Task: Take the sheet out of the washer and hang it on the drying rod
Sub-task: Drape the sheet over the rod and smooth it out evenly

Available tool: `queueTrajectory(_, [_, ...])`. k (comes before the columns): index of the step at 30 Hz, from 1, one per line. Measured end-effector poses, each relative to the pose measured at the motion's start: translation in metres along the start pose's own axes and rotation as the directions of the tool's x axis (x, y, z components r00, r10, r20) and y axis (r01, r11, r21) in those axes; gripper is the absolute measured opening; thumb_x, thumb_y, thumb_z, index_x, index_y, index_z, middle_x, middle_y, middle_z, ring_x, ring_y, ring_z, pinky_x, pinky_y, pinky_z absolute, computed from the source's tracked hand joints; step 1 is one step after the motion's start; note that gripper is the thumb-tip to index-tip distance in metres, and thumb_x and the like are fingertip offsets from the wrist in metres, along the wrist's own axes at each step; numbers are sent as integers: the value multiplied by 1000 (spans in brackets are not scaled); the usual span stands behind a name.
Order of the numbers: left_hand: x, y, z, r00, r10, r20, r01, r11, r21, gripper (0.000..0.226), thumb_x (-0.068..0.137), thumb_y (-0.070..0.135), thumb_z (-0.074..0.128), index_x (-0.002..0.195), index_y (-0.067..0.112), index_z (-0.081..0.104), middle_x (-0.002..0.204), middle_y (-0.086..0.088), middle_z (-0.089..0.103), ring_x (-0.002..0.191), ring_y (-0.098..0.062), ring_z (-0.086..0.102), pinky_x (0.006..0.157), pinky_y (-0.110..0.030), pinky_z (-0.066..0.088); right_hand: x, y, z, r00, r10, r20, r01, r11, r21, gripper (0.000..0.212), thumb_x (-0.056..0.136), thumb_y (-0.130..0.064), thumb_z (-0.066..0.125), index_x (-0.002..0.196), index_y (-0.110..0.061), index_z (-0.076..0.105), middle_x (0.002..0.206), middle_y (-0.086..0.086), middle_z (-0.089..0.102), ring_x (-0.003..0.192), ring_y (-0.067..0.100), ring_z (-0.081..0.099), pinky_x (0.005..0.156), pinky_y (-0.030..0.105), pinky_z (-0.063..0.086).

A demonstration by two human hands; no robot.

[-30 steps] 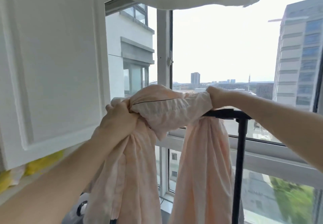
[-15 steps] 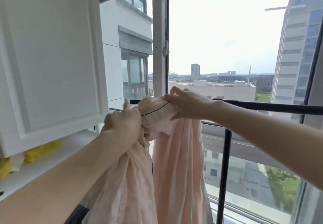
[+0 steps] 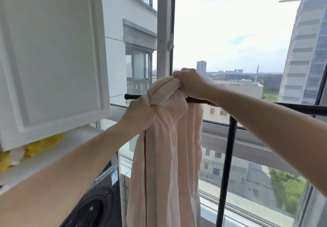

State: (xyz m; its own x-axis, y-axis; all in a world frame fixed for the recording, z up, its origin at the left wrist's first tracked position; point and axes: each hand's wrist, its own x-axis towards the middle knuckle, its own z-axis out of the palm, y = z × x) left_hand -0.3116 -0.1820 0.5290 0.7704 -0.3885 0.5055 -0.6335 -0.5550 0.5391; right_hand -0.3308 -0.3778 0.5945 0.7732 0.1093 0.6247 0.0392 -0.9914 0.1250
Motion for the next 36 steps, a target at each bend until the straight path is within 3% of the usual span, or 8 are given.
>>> queueTrajectory(6, [49,37,-20,969,74,-235,-101,989,-105,18,100,22,44,105,6,51,92,-4,53,82,-21,48,55,-20,31,18,15,-15,970,242,-34,-244,967,-68,8,87,-23,52,89,-16,57,85,3,60,79,25,59,62,34,48])
queueTrajectory(10, [64,45,0,983,89,-163,-104,991,-88,22,96,24,52,105,4,57,93,-6,57,89,-25,55,69,-27,36,2,25,-21,976,126,177,-132,991,22,13,80,-27,73,80,-24,60,91,2,67,90,23,62,84,41,52])
queueTrajectory(14, [57,36,31,994,108,-3,-107,983,-151,28,86,44,68,84,17,60,82,3,63,80,-14,62,61,-23,43,-12,22,-11,968,15,251,-36,996,79,17,89,-15,63,106,-14,67,102,1,67,98,18,60,91,36,50])
queueTrajectory(18, [54,20,42,991,118,56,-96,949,-299,58,70,59,75,107,18,57,94,6,64,87,-8,63,72,-22,51,-24,23,2,986,7,167,-16,998,53,28,92,-5,49,117,-8,61,102,9,67,89,23,65,77,36,58])
queueTrajectory(24, [45,-23,42,963,262,66,-228,917,-326,54,76,55,71,121,29,56,95,19,63,88,0,62,78,-22,51,-42,17,18,997,-61,-52,60,998,-15,22,96,-10,47,112,-8,62,94,7,69,78,21,65,70,35,57])
queueTrajectory(30, [45,-73,52,969,214,-125,-246,893,-376,35,84,54,63,91,20,57,86,5,63,75,-9,62,70,-32,54,-57,-5,36,946,-5,-325,-59,980,-189,17,94,-7,56,108,-6,65,105,6,61,101,23,52,84,24,42])
queueTrajectory(33, [56,-94,55,992,117,47,-82,877,-473,36,84,42,71,101,14,54,92,-1,62,83,-18,64,73,-38,56,-60,-20,51,903,55,-426,-142,975,-173,17,91,-5,55,104,-3,66,99,9,61,97,25,54,84,28,47])
queueTrajectory(36, [65,-108,59,947,208,246,-5,773,-634,12,87,22,71,85,13,64,86,-6,68,84,-28,68,81,-52,56,-61,-37,59,861,193,-471,-260,962,-81,30,91,-12,44,111,-1,65,104,10,63,103,27,54,90,30,46])
